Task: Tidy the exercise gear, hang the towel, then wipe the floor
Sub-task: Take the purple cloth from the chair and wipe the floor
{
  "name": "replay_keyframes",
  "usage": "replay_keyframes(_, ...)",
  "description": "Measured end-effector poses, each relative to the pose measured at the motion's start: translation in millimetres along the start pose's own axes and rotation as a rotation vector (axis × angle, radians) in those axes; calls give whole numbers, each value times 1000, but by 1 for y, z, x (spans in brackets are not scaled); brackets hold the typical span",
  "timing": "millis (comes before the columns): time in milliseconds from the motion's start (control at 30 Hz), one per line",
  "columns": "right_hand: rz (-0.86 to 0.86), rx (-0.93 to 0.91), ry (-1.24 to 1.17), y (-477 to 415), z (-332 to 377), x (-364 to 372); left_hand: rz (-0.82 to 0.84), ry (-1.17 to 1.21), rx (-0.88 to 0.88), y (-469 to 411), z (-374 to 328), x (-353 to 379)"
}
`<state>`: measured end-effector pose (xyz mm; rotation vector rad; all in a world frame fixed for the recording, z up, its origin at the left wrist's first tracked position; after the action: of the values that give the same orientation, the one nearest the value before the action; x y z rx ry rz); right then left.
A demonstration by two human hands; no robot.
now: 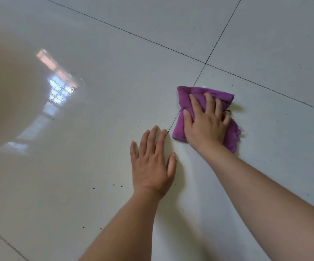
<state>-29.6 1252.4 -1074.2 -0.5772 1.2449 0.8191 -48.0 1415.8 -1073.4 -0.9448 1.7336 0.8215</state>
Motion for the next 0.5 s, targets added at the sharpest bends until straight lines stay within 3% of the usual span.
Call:
replay_keyframes(167, -51, -262, 45, 22, -10, 0, -3, -1, 3, 0, -1, 0)
replay_keyframes(500, -63, -164, 18, 52, -34, -4, 8, 99, 12, -4, 0, -6)
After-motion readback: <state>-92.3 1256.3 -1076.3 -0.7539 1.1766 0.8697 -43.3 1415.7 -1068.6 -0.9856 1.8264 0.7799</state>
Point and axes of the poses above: each hand's wrist, its own y-axis away from the middle knuckle, its own x-axis out of the palm, z = x × y, the point moved 2 cm from there along -y, towards the middle knuckle, and after that the axes turned 1 degree about z, right-handed, at the moved point
